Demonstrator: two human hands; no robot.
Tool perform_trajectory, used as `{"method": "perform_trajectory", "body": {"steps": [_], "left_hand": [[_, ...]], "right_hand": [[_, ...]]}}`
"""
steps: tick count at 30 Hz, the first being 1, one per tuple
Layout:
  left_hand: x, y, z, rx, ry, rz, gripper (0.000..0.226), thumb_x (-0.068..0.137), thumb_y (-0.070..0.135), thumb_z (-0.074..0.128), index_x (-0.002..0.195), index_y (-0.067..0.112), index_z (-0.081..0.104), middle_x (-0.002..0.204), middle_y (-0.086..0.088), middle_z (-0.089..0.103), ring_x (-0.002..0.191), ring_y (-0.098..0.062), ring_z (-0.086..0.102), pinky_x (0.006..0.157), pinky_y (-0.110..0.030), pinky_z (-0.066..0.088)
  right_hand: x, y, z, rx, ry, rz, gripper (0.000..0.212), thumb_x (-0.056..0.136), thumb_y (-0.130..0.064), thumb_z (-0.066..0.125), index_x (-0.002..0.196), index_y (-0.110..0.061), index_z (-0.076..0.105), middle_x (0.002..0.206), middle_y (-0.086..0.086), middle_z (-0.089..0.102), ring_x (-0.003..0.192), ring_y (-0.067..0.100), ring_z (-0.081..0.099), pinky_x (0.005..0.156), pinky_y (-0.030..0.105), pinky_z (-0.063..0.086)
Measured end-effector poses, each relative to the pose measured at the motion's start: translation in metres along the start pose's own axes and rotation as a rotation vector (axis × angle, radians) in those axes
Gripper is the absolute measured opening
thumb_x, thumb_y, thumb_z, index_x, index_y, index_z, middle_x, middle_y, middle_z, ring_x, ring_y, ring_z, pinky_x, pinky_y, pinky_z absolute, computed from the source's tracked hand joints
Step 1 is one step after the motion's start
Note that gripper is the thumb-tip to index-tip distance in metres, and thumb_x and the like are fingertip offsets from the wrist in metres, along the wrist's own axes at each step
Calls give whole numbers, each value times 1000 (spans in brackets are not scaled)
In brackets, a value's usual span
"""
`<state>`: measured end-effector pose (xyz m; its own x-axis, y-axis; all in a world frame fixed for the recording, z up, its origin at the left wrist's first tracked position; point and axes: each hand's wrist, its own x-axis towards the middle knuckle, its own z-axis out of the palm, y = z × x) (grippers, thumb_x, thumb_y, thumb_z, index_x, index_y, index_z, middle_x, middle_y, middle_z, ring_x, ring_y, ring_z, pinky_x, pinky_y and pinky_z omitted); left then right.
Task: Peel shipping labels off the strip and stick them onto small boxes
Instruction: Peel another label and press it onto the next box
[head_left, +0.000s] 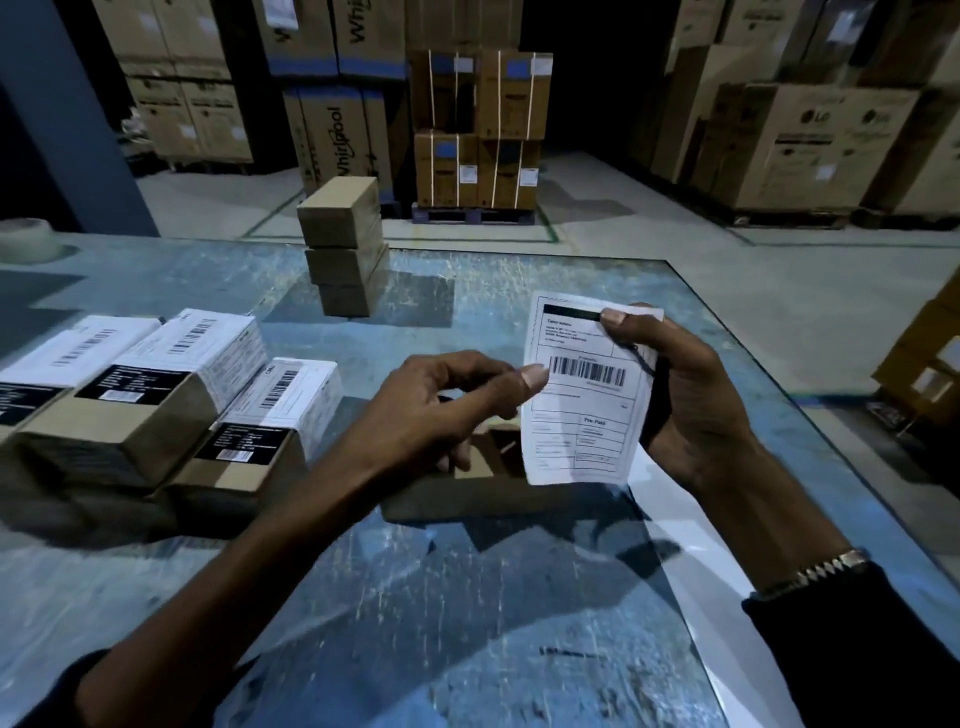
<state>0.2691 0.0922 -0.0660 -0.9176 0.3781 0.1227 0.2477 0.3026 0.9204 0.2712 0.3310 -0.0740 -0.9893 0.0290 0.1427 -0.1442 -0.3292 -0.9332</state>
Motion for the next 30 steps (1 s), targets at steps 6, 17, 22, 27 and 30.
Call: {"method": "perform_trajectory", "body": {"steps": [6, 17, 22, 27, 30], "left_hand": [[-53, -8, 40, -138, 13, -2, 14, 98, 24, 73, 102, 16, 83, 85, 13, 81, 52, -12, 63, 52, -15, 47], [-96, -31, 32, -338, 103, -178, 16, 93, 25, 73, 94, 18, 88, 81, -13, 80, 50, -21, 60, 51, -21, 47], [-101, -39, 43, -260, 59, -203, 36, 95, 46, 67, 86, 14, 84, 74, -24, 73, 56, -33, 59, 53, -32, 44], [-102, -42, 46, -222, 83, -199, 36, 97, 47, 66, 81, 19, 83, 60, -17, 68, 50, -21, 58, 53, -31, 46], [-99, -42, 48, -196, 104, -212, 40, 96, 48, 66, 73, 18, 79, 61, -16, 69, 48, -18, 60, 53, -31, 49]], "right_hand": [[-4, -4, -1, 101, -115, -1, 35, 93, -22, 66, 124, -7, 56, 99, 11, 71, 90, 28, 69, 84, 39, 58], [1, 12, 2, -454, -76, -19, 14, 88, -29, 82, 83, -17, 82, 88, 6, 80, 83, 15, 71, 70, 24, 54], [1, 19, 2, -569, -84, -11, 22, 91, -29, 83, 90, -7, 85, 88, 10, 82, 81, 19, 72, 72, 27, 53], [3, 23, 1, -563, -59, -10, 21, 92, -32, 83, 93, -11, 87, 92, 9, 83, 86, 16, 75, 80, 30, 56], [5, 30, 2, -566, -37, -28, 17, 91, -30, 84, 93, -13, 88, 92, 3, 84, 82, 8, 72, 75, 25, 53]]}}
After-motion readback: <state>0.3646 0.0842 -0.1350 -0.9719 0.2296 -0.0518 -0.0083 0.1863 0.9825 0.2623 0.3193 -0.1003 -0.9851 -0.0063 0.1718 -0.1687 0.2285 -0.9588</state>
